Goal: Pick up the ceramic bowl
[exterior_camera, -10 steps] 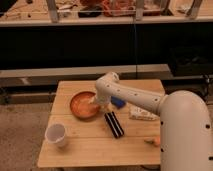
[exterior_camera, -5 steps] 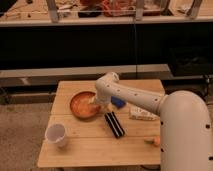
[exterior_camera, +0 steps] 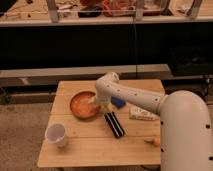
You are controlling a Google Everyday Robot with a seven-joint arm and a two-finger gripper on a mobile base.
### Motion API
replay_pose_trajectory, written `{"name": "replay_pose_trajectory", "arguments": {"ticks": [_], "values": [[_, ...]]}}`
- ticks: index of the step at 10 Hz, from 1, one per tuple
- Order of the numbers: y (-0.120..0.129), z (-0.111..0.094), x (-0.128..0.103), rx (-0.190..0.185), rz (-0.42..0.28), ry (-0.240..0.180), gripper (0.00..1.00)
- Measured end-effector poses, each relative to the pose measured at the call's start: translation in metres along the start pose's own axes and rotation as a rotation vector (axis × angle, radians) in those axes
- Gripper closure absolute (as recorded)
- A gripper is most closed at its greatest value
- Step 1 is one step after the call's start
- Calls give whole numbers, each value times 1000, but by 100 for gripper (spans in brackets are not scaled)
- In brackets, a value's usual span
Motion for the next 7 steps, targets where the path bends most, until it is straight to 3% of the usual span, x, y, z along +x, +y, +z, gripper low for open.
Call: {"name": "replay_pose_trajectory", "arguments": {"ticks": [7], "values": [[0,3,1,-2,8,-13,20]]}}
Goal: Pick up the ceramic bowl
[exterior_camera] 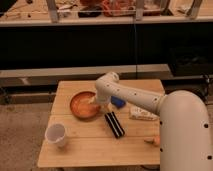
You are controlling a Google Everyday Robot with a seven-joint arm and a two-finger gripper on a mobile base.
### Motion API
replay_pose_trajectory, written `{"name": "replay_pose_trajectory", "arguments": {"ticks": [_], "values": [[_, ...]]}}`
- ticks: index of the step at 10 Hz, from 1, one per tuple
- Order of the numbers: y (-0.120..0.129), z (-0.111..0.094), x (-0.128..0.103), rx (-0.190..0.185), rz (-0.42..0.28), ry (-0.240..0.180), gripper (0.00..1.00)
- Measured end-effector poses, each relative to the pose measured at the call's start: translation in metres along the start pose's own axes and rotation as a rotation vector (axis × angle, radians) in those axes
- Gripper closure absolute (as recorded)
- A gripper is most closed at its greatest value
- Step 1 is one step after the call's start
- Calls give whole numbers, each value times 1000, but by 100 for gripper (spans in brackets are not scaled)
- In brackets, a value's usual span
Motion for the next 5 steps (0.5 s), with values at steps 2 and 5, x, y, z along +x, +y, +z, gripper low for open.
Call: {"name": "replay_pose_trajectory", "arguments": {"ticks": [2,5], "values": [[2,3,-1,-7,3,-10,20],[3,5,1,-6,14,-18,22]]}}
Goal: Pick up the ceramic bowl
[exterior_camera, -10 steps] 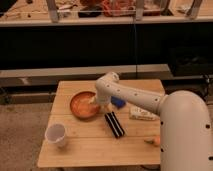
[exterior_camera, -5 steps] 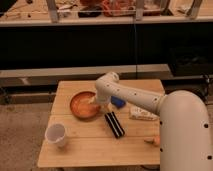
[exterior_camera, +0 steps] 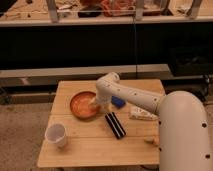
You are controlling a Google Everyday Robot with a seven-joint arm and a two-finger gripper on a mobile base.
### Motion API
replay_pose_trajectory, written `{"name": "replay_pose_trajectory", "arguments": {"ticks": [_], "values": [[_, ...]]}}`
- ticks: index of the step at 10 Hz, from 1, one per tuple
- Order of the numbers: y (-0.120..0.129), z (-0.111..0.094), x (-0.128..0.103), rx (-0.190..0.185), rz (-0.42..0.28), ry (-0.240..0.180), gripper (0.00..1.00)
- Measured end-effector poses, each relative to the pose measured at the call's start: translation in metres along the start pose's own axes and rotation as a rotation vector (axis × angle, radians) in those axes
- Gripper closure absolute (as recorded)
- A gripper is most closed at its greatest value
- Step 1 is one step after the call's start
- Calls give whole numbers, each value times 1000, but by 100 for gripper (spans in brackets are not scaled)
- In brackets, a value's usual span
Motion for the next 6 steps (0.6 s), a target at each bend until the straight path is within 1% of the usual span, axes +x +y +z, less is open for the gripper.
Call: {"name": "replay_pose_trajectory", "arguments": {"ticks": [2,3,5,6], "values": [[0,1,-1,-2,0,-1,40],[1,1,0,-1,3,0,47],[2,1,1,-2,11,-3,69],[1,-1,0,0,12,-5,75]]}}
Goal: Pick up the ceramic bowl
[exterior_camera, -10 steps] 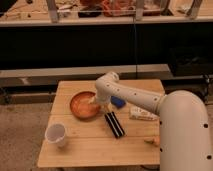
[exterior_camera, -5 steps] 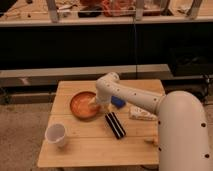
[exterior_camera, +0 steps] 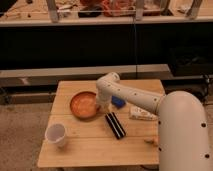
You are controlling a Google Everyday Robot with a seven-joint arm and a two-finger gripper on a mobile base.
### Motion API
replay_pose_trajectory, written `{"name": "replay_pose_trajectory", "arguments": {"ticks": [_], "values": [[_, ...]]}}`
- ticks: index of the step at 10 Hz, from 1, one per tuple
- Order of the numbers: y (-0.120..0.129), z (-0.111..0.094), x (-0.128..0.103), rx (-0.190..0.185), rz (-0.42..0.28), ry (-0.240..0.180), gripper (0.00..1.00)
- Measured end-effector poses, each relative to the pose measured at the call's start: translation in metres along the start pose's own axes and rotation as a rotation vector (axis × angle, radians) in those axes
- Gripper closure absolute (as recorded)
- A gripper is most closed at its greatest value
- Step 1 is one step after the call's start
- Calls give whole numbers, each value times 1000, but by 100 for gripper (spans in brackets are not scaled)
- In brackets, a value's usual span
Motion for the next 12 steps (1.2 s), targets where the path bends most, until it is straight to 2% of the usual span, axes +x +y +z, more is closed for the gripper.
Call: {"name": "replay_pose_trajectory", "arguments": {"ticks": [1,2,5,6,7,8,11,12], "values": [[-2,-1,-1,-1,-7,2,92],[-1,-4,-4,-3,-10,14,99],[-3,-18,-2,0,-20,39,100],[-6,-27,-3,7,-23,43,100],[-8,-46,-3,3,-29,51,100],[-9,-53,-3,6,-32,61,100],[-11,-62,-1,19,-41,77,100],[-12,-73,0,21,-43,87,100]]}}
